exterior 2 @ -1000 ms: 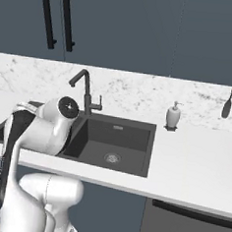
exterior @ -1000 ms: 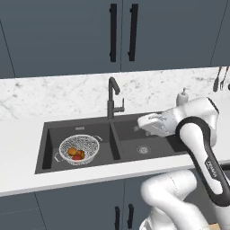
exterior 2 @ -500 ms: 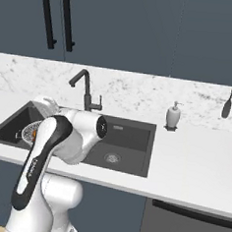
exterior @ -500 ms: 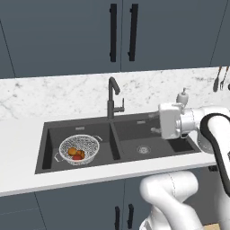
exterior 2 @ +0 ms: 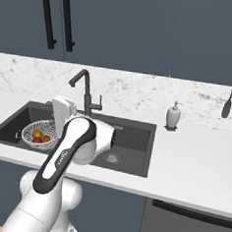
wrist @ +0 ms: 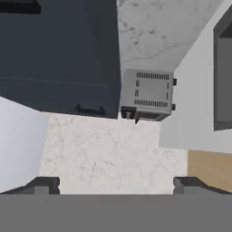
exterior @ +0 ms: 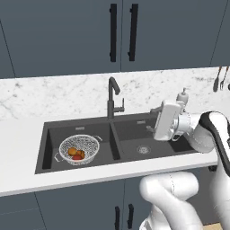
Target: Put the colander in the sink, put the peach, peach, apple in the colander, and turn on the sink faucet and pour water over the colander.
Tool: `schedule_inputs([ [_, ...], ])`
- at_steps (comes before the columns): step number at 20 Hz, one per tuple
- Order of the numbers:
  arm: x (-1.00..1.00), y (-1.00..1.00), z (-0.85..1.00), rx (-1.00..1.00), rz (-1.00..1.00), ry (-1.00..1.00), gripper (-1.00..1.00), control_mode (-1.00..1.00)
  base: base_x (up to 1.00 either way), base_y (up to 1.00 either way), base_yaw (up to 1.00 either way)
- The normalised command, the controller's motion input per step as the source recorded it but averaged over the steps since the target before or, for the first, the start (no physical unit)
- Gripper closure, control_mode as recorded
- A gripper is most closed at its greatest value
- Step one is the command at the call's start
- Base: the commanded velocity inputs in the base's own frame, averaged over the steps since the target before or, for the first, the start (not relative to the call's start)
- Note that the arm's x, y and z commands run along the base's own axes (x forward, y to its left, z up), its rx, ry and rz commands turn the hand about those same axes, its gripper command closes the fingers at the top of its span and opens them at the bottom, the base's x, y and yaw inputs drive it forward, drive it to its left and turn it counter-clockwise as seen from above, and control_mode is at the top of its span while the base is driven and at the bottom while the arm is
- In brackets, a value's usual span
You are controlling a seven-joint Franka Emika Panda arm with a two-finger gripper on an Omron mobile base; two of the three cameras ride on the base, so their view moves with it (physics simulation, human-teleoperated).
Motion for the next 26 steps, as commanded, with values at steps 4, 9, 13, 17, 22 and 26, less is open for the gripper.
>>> schedule_inputs([
  [4,0.32,0.00,0.22,0.09,0.22,0.16,-1.00,-1.00,0.00,0.00,0.00],
  [9,0.37,0.00,0.01,-0.04,0.15,0.09,-1.00,-1.00,0.00,0.00,0.00],
  [13,0.56,0.00,-0.06,-0.08,0.03,0.18,-1.00,-1.00,0.00,0.00,0.00],
  [17,0.66,-0.01,-0.06,0.00,0.00,0.25,-1.00,-1.00,0.00,0.00,0.00],
  [22,0.46,0.00,-0.34,0.00,0.01,0.33,-1.00,-1.00,0.00,0.00,0.00],
  [26,0.40,0.02,-0.25,-0.03,0.01,0.17,-1.00,-1.00,0.00,0.00,0.00],
])
